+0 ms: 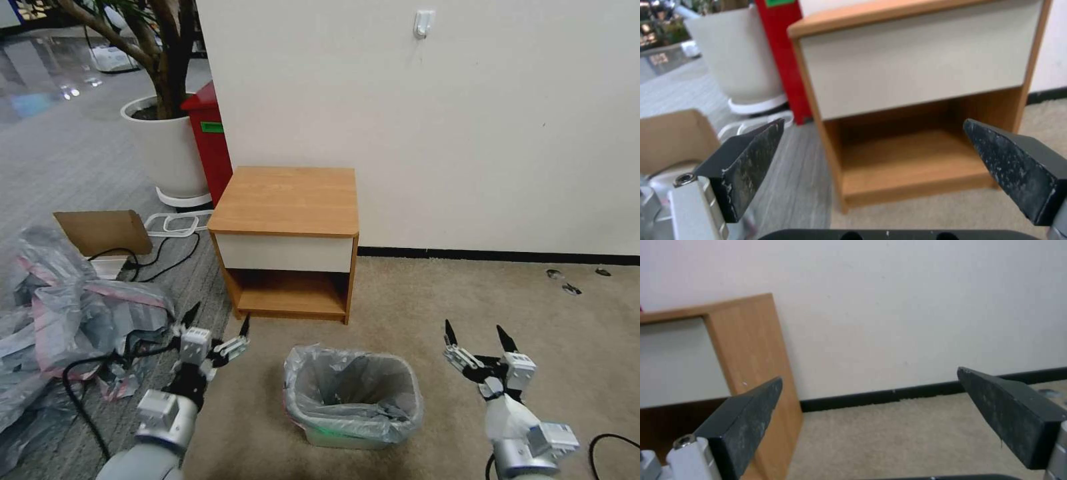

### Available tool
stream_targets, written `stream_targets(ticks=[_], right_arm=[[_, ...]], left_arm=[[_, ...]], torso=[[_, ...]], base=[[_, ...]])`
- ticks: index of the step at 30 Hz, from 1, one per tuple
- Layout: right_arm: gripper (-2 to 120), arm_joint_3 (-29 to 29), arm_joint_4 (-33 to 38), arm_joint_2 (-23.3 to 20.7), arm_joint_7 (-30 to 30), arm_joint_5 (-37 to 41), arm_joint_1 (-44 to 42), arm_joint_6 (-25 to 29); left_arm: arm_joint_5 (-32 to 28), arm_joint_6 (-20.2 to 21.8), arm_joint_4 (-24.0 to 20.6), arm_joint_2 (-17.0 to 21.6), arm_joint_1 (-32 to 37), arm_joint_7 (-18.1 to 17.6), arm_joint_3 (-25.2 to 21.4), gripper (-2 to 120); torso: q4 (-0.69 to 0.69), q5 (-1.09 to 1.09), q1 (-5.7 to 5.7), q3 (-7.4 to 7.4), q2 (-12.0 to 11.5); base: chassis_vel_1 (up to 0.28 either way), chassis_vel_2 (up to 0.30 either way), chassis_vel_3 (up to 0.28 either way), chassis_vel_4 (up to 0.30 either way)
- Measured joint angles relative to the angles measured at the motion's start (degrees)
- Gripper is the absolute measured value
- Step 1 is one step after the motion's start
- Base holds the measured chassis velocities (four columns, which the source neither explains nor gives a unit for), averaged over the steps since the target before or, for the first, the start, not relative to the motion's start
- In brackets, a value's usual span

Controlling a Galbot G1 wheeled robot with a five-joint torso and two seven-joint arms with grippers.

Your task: Pick up the garbage bag from the table and place it over the trash can.

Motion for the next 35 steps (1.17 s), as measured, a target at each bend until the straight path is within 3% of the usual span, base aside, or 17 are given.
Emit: stream_targets(ticks=[35], right_arm=[[100,0.6,-1.0,0.4,-0.1,-0.7,-0.2,0.7]], left_arm=[[-0.2,0.5,0.4,-0.8,0.7,-0.6,-0.3,100]], torso=[[0.00,0.00,0.00,0.00,0.0]], base=[[0.000,0.000,0.000,0.000]])
